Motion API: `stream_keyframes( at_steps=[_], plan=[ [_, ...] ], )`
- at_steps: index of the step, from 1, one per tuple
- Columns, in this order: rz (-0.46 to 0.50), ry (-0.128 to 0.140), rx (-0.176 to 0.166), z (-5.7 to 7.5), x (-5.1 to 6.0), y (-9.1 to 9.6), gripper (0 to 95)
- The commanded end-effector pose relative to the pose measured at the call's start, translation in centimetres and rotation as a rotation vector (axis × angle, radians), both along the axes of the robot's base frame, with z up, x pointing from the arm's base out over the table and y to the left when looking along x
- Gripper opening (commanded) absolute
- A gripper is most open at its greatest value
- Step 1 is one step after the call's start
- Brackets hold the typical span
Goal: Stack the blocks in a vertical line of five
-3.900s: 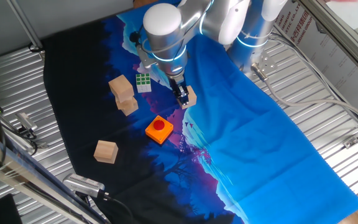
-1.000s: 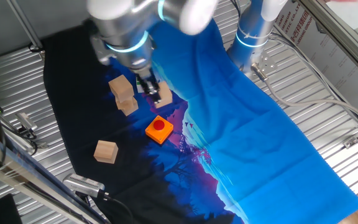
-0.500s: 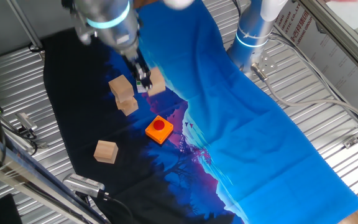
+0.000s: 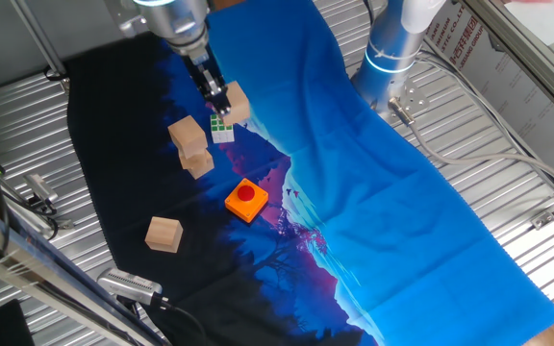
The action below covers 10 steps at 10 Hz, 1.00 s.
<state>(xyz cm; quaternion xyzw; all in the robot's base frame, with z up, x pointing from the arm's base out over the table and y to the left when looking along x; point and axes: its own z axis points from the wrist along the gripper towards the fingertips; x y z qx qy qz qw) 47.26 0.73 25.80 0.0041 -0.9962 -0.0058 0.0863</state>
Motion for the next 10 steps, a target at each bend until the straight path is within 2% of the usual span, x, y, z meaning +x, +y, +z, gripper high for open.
stream_keyframes(
  at_steps=[1,10],
  plan=[
    [-0.002,0.004,-0.005,0.01,-0.25,0.18,0.0],
    [-0.021,0.022,-0.005,0.65,-1.07,0.97,0.0]
  ],
)
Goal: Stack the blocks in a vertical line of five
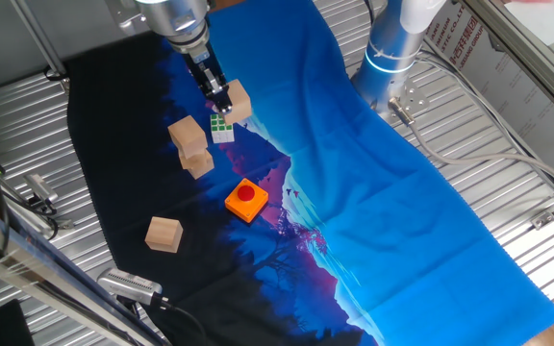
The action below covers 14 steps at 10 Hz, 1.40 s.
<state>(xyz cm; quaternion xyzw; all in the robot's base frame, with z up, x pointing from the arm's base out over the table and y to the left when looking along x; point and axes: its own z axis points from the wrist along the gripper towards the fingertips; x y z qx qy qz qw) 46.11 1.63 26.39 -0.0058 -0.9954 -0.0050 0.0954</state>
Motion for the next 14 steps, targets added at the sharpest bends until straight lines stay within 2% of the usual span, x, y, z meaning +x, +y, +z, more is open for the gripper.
stream_keyframes(
  at_steps=[1,2,4,5,6,9,10,11,14],
  plan=[
    [-0.003,0.011,-0.002,0.12,-0.01,0.2,0.0],
    [-0.002,0.011,-0.001,0.12,-0.01,0.2,0.0],
    [-0.006,0.03,-0.002,0.12,-0.01,0.2,0.0],
    [-0.002,0.052,-0.005,0.12,-0.01,0.2,0.0],
    [0.004,0.055,-0.003,0.12,-0.01,0.2,0.0],
    [-0.038,0.048,-0.017,0.12,-0.01,0.2,0.0],
    [-0.027,0.05,-0.004,0.12,-0.01,0.2,0.0],
    [-0.01,0.04,0.002,0.12,-0.01,0.2,0.0],
    [0.0,0.036,0.002,0.12,-0.01,0.2,0.0]
  ],
)
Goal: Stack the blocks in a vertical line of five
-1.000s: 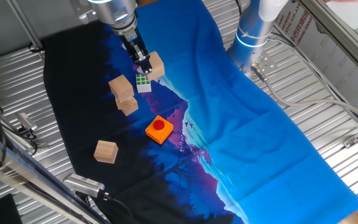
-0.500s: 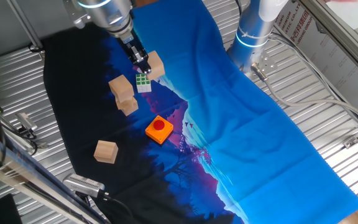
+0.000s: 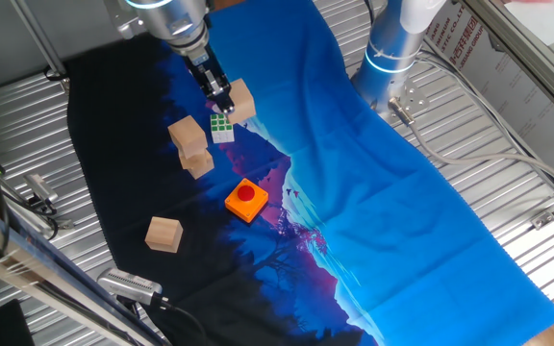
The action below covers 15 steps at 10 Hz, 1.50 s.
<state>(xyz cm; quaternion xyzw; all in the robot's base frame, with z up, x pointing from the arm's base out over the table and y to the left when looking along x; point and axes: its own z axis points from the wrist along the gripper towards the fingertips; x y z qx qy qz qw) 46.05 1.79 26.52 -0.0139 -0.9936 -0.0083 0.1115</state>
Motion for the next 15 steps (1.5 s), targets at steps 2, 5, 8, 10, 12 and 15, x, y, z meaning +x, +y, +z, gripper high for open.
stream_keyframes(
  at_steps=[2,5,8,10,12,15],
  plan=[
    [0.024,0.0,-0.001,0.0,0.0,0.0,0.0],
    [0.037,-0.016,0.003,0.0,0.0,0.0,0.0],
    [0.046,-0.021,0.001,0.1,0.1,0.1,0.0],
    [0.043,-0.022,0.002,0.2,0.0,0.0,0.0],
    [0.044,-0.025,0.002,0.3,0.2,0.1,0.0],
    [0.034,-0.021,-0.016,1.6,3.2,1.9,0.0]
  ],
)
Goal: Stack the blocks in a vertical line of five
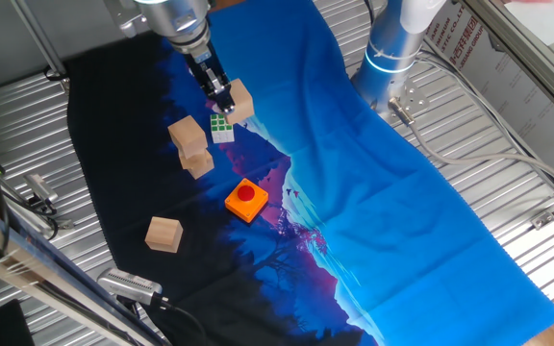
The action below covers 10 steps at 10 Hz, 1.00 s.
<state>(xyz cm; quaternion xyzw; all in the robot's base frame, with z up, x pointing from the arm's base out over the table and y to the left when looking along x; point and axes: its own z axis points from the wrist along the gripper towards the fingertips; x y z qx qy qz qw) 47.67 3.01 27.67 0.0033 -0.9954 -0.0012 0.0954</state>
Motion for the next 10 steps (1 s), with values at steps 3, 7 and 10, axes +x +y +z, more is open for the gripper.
stream_keyframes(
  at_steps=[3,7,10],
  plan=[
    [0.002,0.014,0.001,0.5,2.9,0.8,0.0],
    [0.002,0.01,-0.001,0.1,3.9,-0.3,0.0],
    [0.009,0.008,0.006,-0.3,4.9,-1.1,0.0]
  ],
)
